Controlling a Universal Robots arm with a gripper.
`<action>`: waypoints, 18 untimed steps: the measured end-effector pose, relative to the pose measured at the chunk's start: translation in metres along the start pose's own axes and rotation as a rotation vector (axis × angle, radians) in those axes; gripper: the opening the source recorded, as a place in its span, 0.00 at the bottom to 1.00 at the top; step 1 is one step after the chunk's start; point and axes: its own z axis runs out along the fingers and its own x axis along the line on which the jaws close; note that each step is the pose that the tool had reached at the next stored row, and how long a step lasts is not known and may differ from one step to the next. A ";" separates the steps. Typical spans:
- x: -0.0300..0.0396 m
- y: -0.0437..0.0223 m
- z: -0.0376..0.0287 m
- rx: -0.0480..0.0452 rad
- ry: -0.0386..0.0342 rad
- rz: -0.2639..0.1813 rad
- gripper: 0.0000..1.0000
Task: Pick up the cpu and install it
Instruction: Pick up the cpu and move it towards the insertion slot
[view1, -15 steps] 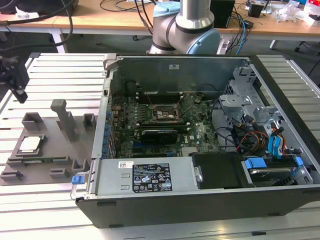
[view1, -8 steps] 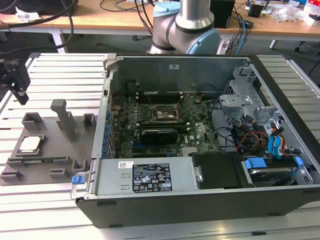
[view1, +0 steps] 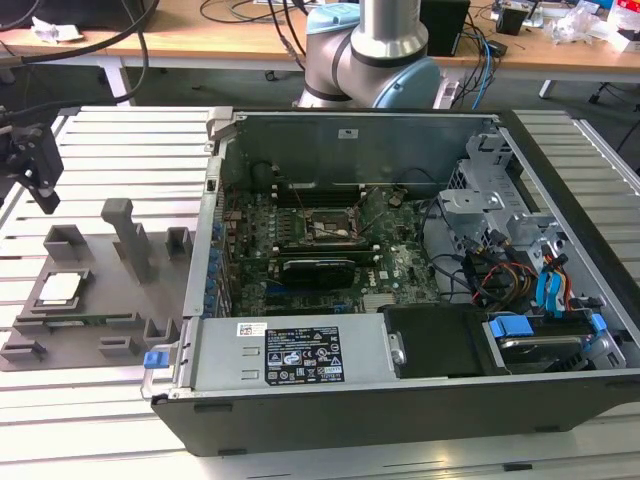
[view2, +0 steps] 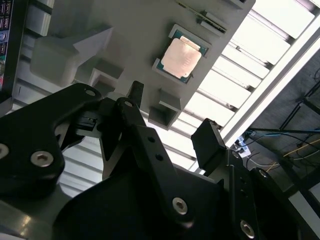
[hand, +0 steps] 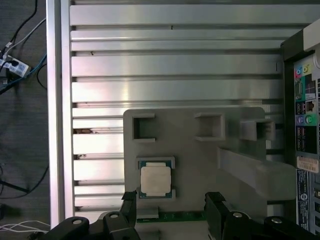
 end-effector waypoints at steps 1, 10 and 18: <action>0.0000 0.0000 0.0005 0.0000 0.0000 0.000 0.66; 0.0002 -0.0001 0.0064 0.0000 0.0001 0.000 0.66; 0.0003 -0.0001 0.0121 0.0000 0.0000 0.000 0.66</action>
